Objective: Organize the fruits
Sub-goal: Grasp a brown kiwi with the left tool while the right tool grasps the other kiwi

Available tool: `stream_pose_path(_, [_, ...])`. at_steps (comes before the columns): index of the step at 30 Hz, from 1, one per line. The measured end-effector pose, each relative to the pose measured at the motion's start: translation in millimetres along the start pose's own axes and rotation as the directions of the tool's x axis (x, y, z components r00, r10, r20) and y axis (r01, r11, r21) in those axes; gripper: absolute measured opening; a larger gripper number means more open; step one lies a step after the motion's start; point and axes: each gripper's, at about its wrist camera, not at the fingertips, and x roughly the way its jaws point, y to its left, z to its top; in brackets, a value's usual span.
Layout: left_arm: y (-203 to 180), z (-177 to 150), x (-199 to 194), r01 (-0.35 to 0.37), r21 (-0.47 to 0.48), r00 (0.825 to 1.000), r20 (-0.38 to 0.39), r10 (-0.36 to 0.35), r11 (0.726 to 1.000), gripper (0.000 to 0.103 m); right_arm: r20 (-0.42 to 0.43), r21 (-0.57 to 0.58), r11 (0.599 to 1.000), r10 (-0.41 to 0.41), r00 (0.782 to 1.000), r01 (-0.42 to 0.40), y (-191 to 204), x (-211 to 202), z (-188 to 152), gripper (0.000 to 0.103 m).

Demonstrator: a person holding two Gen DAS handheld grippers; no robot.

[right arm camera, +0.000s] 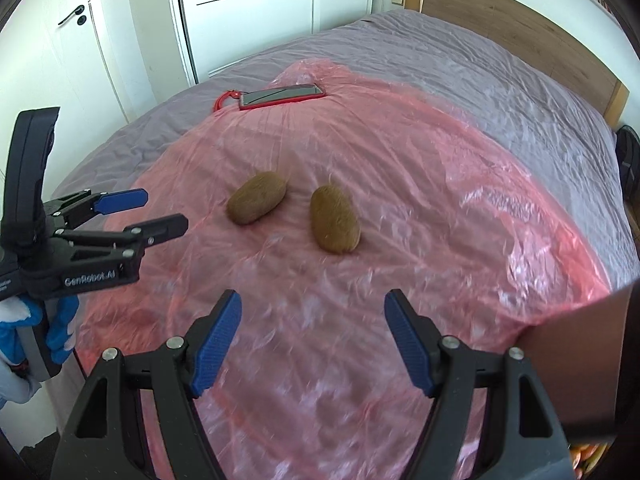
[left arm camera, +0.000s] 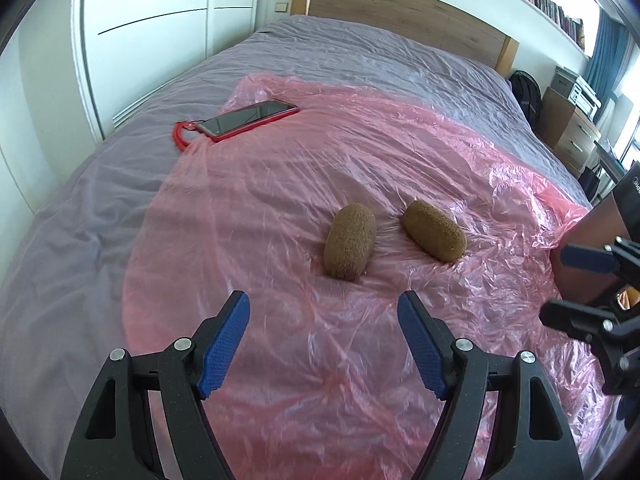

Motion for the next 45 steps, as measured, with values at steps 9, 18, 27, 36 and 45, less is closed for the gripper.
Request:
stream_pose_path(9, [-8.7,15.3,44.6,0.034,0.097,0.998,-0.051,-0.029,0.995,0.071,-0.021,-0.020,1.000,0.011,1.000,-0.011,-16.2,53.0,30.5,0.102])
stream_pose_path(18, [-20.7,30.6,79.9,0.032,0.174,0.996,-0.084,-0.017,0.984,0.071,-0.052,-0.031,0.999,0.042,0.998,-0.044,-25.7,96.9,44.1,0.084])
stream_pose_path(27, [-26.5,36.3,100.1,0.031,0.214,0.994,-0.109,-0.008,0.976,0.068,-0.081,-0.062,0.996,0.058,0.995,-0.063,-27.7,124.1,52.2,0.061])
stream_pose_path(36, [-26.4,33.9,110.8,0.003,0.224,0.993,-0.117,0.024,0.975,0.053,-0.133,-0.137,0.988,0.058,0.989,-0.077,-17.3,143.2,57.6,0.042])
stream_pose_path(45, [-27.1,36.9,110.2,0.003,0.192,0.994,-0.104,0.017,0.981,0.036,-0.112,-0.094,0.994,0.039,0.993,-0.050,-17.5,137.8,58.4,0.036])
